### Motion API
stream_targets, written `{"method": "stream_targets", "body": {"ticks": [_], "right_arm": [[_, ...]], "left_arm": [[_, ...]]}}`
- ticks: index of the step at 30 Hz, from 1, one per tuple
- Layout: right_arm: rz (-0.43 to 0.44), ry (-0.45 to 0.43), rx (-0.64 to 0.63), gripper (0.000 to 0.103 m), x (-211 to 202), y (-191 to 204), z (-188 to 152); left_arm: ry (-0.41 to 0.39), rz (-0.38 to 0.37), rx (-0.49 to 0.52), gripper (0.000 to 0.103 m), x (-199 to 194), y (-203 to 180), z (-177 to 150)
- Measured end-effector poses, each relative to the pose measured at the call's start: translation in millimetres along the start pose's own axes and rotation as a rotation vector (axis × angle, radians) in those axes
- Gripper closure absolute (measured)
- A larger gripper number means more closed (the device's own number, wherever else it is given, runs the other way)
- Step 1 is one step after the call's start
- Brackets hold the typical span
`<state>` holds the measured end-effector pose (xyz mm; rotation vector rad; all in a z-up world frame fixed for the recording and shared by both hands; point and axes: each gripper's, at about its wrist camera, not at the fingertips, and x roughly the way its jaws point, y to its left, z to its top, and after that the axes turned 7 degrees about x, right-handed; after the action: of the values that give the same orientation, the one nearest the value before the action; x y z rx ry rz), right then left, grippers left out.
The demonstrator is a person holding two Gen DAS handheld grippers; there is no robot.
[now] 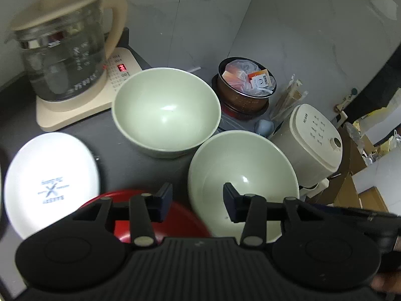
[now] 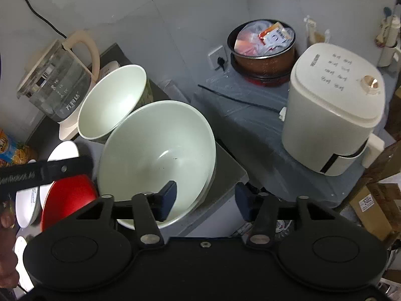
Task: Organize plates and bowls
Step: 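Move the right gripper to the larger pale green bowl and grasp its rim, then lift the pale green bowl with the right gripper toward the red bowl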
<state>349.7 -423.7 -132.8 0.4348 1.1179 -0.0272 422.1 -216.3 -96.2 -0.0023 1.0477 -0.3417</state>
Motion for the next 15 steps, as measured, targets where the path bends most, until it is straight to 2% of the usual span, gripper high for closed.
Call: {"method": "stream_targets", "body": {"ticks": [3, 5, 13, 15], "right_arm": [[0.004, 0.023, -0.019, 0.057, 12, 0, 9], [0.003, 0.036, -0.032, 0.058, 18, 1, 13], [0.004, 0.078, -0.058, 0.067, 37, -2, 21], [0.014, 0.092, -0.049, 0.074, 41, -5, 21]], "left_arm": [[0.014, 0.012, -0.009, 0.067, 15, -3, 9], [0.028, 0.022, -0.022, 0.075, 25, -3, 14], [0.067, 0.055, -0.042, 0.080, 51, -5, 19], [0.080, 0.061, -0.038, 0.080, 57, -6, 21]]}}
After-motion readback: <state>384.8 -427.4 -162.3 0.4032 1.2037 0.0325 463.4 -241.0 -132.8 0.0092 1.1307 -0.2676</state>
